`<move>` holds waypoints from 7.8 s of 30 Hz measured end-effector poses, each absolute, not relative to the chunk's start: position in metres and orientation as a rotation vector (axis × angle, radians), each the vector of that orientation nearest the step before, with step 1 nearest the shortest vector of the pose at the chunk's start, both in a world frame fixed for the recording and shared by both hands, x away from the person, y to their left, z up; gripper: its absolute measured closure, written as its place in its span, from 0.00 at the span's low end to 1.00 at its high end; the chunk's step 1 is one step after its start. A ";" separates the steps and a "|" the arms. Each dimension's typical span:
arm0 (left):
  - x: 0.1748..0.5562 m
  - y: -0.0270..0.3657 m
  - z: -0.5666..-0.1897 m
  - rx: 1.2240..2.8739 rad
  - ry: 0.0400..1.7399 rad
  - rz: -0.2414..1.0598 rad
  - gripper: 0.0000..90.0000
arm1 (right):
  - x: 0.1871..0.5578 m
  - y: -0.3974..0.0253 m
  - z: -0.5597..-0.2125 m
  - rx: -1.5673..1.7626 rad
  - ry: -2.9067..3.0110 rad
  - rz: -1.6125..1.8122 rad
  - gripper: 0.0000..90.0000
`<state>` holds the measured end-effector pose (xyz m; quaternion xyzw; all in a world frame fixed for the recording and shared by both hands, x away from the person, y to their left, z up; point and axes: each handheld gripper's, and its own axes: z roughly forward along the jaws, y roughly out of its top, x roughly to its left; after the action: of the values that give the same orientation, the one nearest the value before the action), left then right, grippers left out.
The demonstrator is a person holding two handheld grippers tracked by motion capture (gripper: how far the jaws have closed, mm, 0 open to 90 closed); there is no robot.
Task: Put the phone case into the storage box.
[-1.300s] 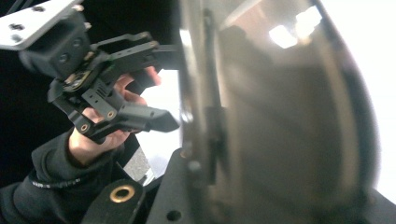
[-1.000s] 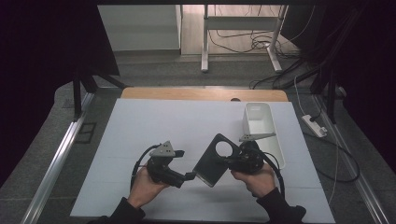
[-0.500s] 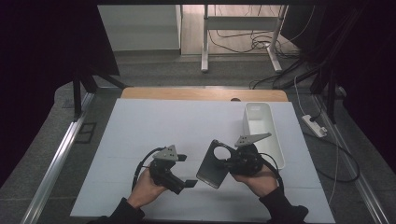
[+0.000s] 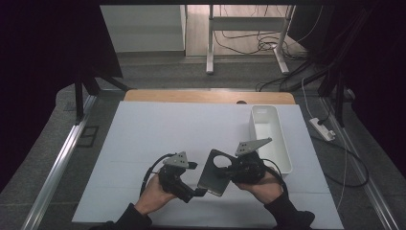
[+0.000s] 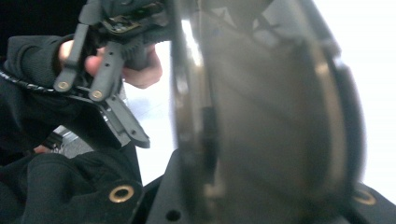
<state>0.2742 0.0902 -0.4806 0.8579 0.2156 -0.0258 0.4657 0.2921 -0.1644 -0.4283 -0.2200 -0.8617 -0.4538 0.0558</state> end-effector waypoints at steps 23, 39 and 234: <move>0.272 0.083 -0.480 2.090 0.420 -0.210 0.55 | 0.286 -0.154 -0.426 -0.519 -2.601 -1.369 0.95; 0.274 0.085 -0.480 2.065 0.336 -0.303 0.91 | 0.286 -0.153 -0.426 -0.429 -2.565 -1.379 0.94; 0.176 0.240 -0.504 1.949 1.029 0.410 0.00 | 0.362 -0.257 -0.320 -1.143 -2.904 -1.730 0.89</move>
<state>0.1762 0.2404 -0.5039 0.7828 0.4133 0.1646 0.4351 0.3622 -0.2571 -0.3202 -0.3130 -0.7955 -0.4738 -0.2116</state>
